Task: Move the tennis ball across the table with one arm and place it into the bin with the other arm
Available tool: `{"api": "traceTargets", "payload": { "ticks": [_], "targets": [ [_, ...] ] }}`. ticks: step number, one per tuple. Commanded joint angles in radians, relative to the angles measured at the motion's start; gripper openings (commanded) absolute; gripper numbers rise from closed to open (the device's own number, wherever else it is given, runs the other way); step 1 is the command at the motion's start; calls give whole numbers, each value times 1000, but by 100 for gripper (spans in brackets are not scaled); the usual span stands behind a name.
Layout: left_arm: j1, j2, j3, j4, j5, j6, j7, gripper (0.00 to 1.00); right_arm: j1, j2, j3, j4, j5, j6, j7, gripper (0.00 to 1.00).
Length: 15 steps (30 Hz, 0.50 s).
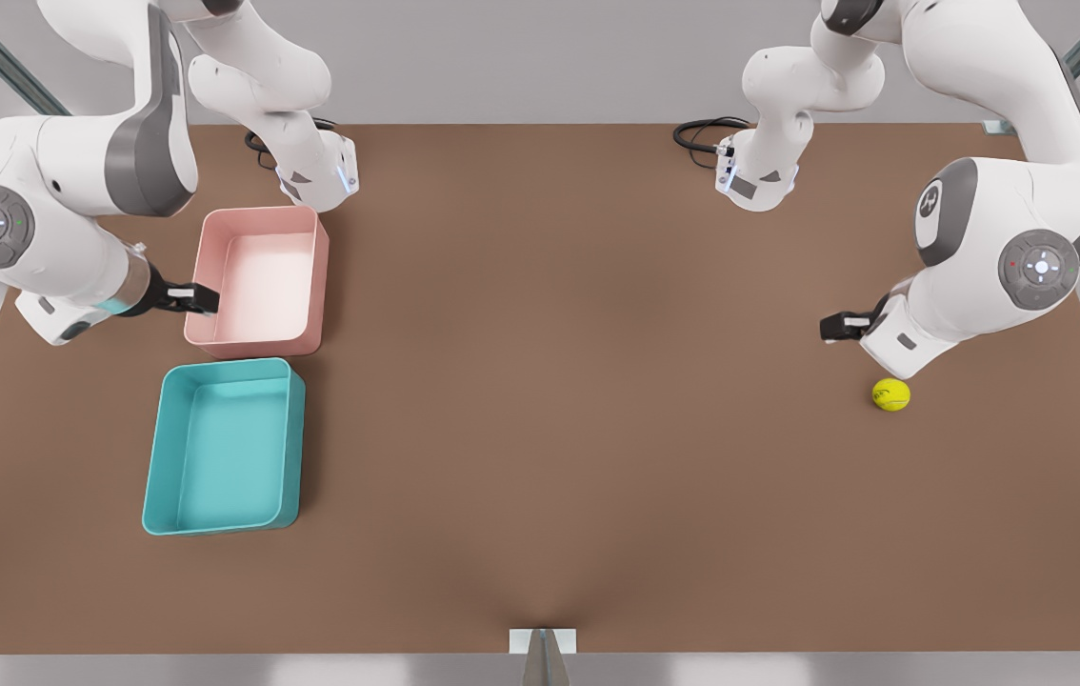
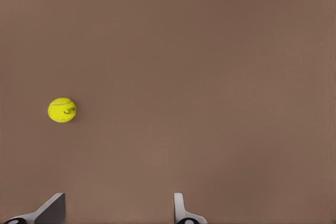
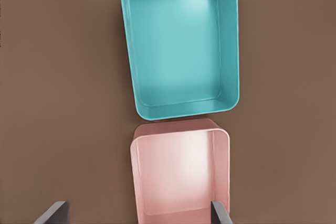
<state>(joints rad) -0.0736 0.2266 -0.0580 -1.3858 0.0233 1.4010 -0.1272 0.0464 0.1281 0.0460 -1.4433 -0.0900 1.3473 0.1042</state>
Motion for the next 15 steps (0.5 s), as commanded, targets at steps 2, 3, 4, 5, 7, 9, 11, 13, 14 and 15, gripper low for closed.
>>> {"api": "traceTargets", "payload": {
  "ticks": [2,3,4,5,7,9,11,13,14,15],
  "targets": [
    [0,-1,0,-1,-3,20,-37,100,1,-1,0,-6,-4,32,14,100],
    [0,-1,0,-6,-2,24,-29,81,1,2,-2,-8,-1,32,9,100],
    [3,0,10,-24,4,24,170,34,3,2,-2,-16,-2,26,5,100],
    [3,-1,59,-58,3,36,212,21,3,4,-2,-17,0,26,2,100],
    [15,14,75,-128,38,127,493,21,3,5,-2,-17,1,29,0,100],
    [38,14,159,-222,92,309,1079,21,4,10,-2,-19,1,30,0,100],
    [47,36,175,-233,138,354,1394,21,1,48,-3,-17,3,19,-4,100],
    [83,51,230,-331,141,599,1981,21,18,73,6,-16,15,15,-1,100],
    [116,88,230,-343,145,642,2118,21,18,81,6,-14,27,50,-3,100],
    [133,131,230,-343,148,644,2174,21,12,88,5,-5,38,49,-1,100]
  ]
}}
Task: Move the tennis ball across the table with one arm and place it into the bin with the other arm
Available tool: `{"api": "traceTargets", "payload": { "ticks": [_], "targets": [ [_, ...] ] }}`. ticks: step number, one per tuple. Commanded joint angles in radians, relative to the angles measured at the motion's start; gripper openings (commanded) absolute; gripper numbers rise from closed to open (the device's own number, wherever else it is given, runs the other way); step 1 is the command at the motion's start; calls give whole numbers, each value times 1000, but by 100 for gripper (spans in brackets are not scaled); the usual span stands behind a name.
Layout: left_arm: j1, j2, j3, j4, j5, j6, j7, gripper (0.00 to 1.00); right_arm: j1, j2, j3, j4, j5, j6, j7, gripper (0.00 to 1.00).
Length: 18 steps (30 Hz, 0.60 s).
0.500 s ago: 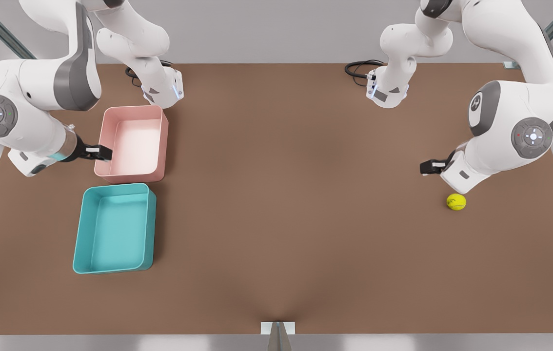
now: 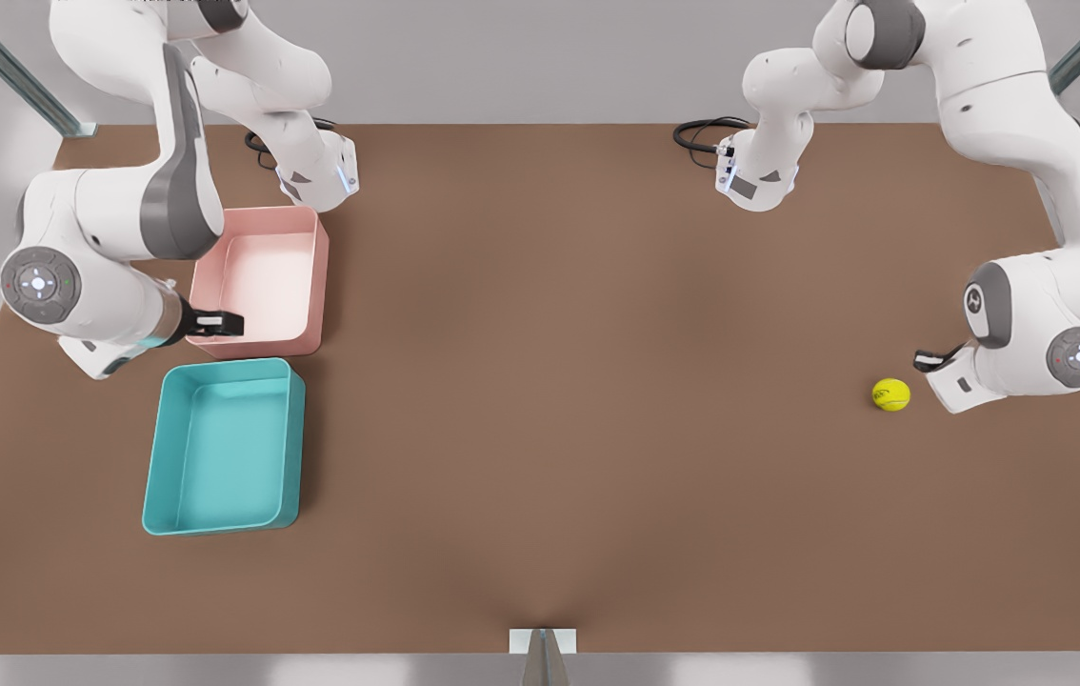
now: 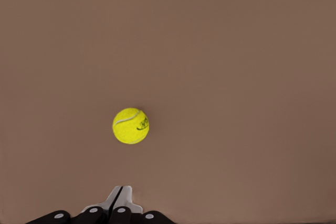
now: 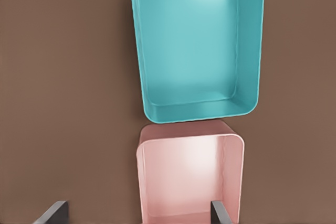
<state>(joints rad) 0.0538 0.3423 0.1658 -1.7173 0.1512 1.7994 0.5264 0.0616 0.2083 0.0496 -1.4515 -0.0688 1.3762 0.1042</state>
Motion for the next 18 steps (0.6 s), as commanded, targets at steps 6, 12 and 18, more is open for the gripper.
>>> {"api": "traceTargets", "payload": {
  "ticks": [6,12,18],
  "targets": [
    [136,101,-8,-88,25,517,1805,21,29,-1,-7,23,9,-37,11,100],
    [175,139,-5,-143,157,552,1626,21,3,2,-10,29,10,-39,2,100],
    [167,167,-3,-182,320,491,1563,21,3,2,-10,28,9,-39,2,100]
  ]
}}
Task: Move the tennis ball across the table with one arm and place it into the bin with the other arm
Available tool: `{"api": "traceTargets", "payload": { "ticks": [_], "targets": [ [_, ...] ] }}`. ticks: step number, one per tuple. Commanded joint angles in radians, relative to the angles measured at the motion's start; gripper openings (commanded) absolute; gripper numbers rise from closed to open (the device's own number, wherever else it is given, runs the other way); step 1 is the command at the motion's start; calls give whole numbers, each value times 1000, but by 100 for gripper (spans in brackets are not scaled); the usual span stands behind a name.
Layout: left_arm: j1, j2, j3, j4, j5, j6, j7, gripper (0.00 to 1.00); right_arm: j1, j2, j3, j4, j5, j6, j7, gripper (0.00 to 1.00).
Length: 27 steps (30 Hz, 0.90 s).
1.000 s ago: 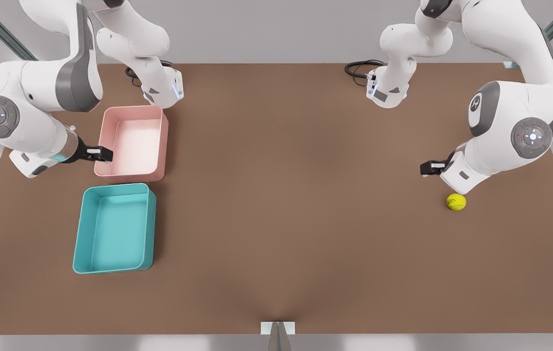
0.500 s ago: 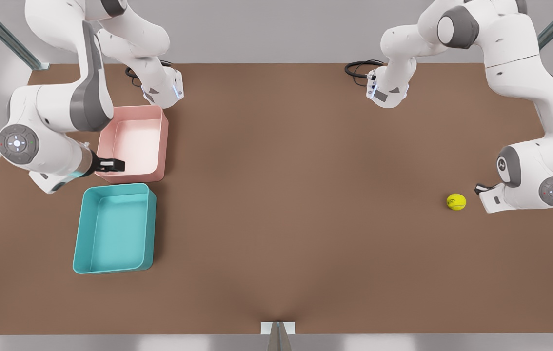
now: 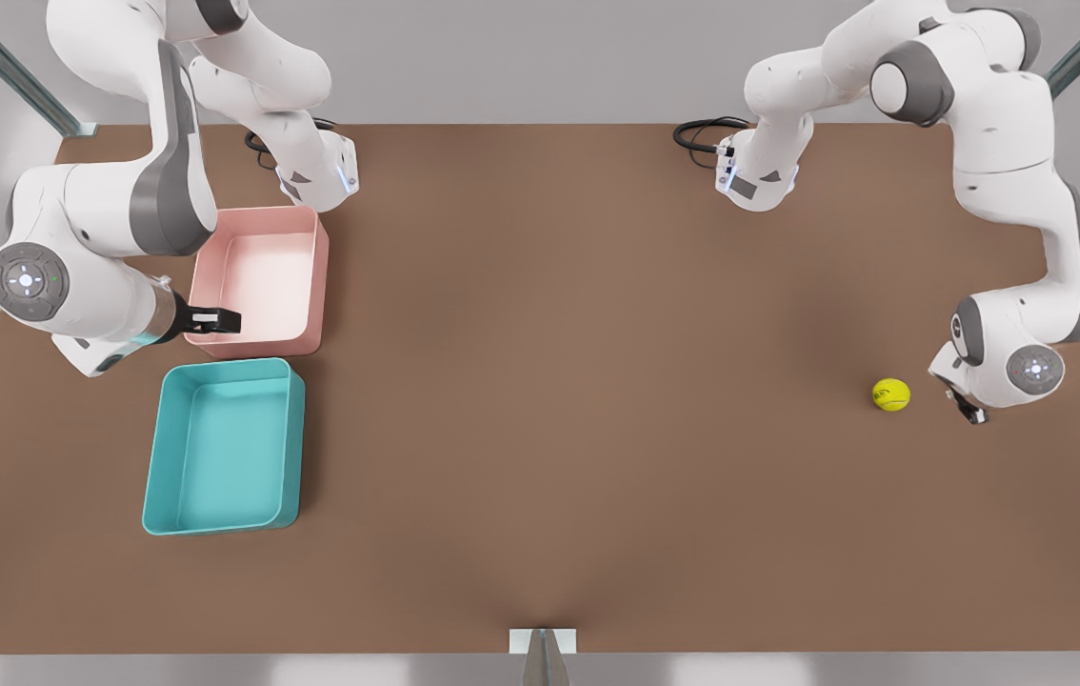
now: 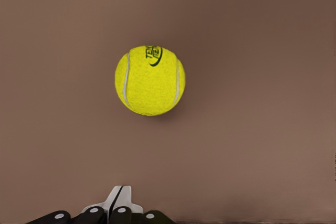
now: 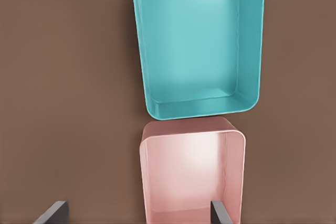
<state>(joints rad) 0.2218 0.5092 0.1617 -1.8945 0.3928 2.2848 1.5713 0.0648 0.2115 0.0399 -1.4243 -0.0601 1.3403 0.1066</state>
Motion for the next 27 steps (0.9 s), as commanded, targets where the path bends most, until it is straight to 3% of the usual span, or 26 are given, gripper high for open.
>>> {"api": "traceTargets", "payload": {
  "ticks": [1,9,27],
  "targets": [
    [8,9,-1,-12,75,45,500,21,1,0,0,-1,0,-3,-1,100],
    [42,5,-1,-152,4,245,362,21,0,0,0,-1,0,-9,1,100],
    [45,31,-1,-155,-22,311,302,21,-2,0,0,1,0,-9,10,100]
  ]
}}
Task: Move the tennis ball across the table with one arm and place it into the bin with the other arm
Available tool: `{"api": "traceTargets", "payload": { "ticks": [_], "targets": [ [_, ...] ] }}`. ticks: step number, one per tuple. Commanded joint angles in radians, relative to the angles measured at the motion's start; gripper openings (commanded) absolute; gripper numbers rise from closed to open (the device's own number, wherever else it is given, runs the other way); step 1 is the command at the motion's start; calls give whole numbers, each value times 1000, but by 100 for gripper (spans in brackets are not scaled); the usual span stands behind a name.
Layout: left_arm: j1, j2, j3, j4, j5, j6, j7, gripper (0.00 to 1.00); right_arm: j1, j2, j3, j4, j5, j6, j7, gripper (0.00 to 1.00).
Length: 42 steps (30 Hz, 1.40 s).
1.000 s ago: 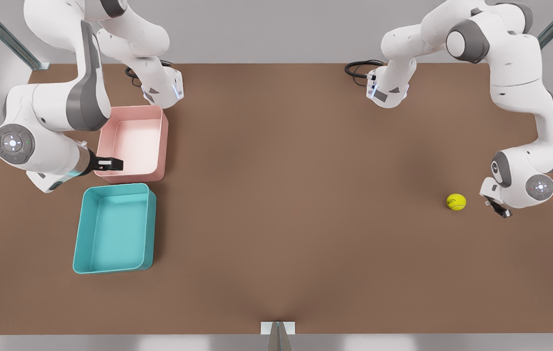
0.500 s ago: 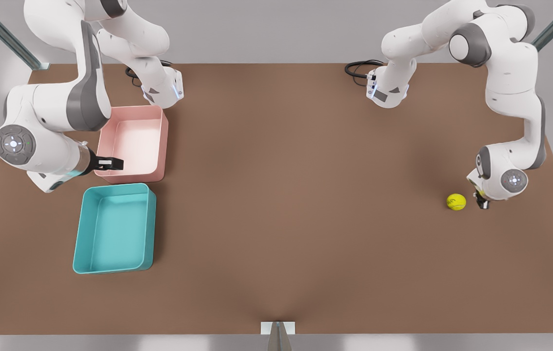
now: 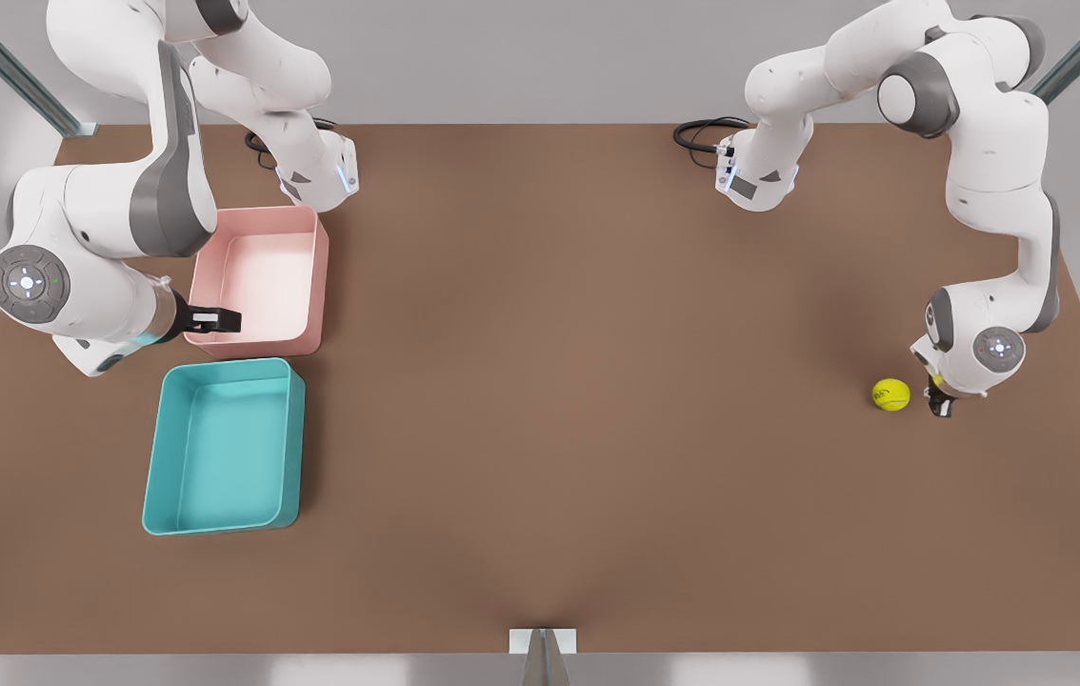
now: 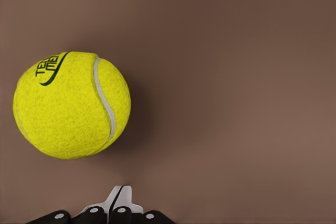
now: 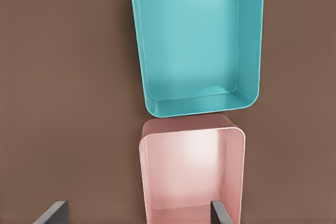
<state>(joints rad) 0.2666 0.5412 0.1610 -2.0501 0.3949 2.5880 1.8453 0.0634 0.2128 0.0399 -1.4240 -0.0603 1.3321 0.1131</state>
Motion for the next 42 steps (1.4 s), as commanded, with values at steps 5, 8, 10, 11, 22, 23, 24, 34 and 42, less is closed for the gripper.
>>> {"api": "traceTargets", "payload": {
  "ticks": [5,8,10,11,22,23,24,34,42],
  "targets": [
    [-13,-1,0,-2,-42,-17,6,21,0,-1,0,0,0,-1,4,100],
    [-75,-3,-1,-2,-123,-66,-64,21,1,0,0,0,0,1,4,100],
    [-187,-27,-3,-2,-165,-120,-278,21,1,4,0,0,0,-1,4,100],
    [-288,-72,-38,-1,-225,-178,-505,21,1,4,2,0,0,-1,4,100],
    [-326,-259,-221,228,-622,-562,-2011,21,1,7,2,0,0,1,5,100],
    [-319,-259,-218,228,-622,-562,-2008,21,1,7,2,0,0,1,5,100],
    [-305,-259,-212,228,-610,-574,-1993,21,1,7,2,0,0,1,5,100],
    [-313,-237,-348,758,-334,-1309,-2163,100,6,17,5,0,2,-1,2,100],
    [-297,-230,-347,829,-355,-1301,-2431,100,294,316,12,129,53,323,370,100]
  ]
}}
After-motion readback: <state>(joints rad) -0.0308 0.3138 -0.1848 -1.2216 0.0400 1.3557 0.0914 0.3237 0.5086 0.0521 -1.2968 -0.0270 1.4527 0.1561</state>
